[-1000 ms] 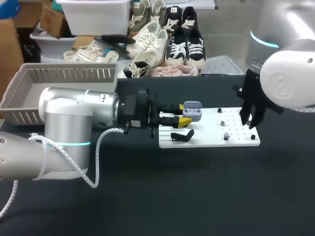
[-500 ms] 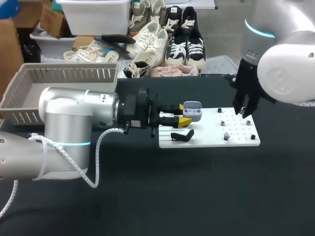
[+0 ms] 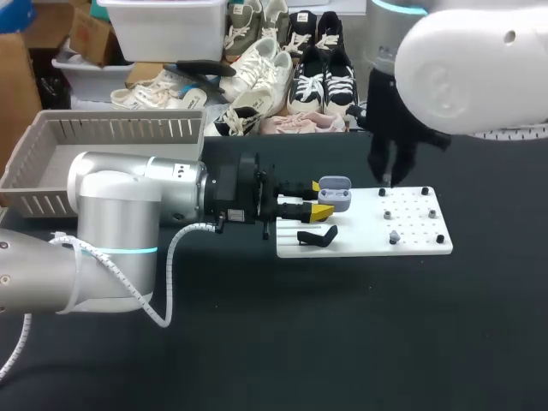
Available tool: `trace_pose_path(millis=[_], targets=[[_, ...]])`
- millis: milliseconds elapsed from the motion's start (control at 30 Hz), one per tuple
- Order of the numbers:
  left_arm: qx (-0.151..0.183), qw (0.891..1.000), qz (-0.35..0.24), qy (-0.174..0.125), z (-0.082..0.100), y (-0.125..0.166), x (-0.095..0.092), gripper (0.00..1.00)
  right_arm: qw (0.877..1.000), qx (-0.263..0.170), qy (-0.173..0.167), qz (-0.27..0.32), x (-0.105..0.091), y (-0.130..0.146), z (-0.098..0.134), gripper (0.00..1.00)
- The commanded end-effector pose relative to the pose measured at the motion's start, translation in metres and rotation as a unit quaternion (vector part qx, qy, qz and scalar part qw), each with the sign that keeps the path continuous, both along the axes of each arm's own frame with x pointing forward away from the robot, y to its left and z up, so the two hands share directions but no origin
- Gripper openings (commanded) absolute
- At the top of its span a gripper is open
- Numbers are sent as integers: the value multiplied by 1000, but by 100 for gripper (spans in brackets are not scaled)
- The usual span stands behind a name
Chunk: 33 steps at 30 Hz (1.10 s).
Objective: Pick up each earbud case from the left stands, insert the matching earbuds, close the lid, and place the case in the box.
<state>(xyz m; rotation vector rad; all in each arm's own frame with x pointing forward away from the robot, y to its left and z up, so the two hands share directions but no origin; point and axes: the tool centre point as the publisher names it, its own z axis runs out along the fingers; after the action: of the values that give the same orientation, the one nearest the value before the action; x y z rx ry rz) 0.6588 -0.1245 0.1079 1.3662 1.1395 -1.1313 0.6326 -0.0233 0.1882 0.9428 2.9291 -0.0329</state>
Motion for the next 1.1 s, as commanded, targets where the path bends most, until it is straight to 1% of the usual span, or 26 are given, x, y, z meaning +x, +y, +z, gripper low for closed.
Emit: trace_pose_path(millis=[33,333,500,667,1100], targets=[[-1,1000,0,0,-1,0,1,0,1000,-14,12,15,1,19,1,0],[-1,1000,0,0,-1,0,1,0,998,-6,0,66,6,43,-6,0],[-1,1000,0,0,-1,0,1,0,997,-3,-7,78,9,50,-7,0],[-1,1000,0,0,-1,0,1,0,997,-1,-9,83,10,54,-8,0],[-1,1000,0,0,-1,0,1,0,998,1,-4,56,14,56,-17,0]])
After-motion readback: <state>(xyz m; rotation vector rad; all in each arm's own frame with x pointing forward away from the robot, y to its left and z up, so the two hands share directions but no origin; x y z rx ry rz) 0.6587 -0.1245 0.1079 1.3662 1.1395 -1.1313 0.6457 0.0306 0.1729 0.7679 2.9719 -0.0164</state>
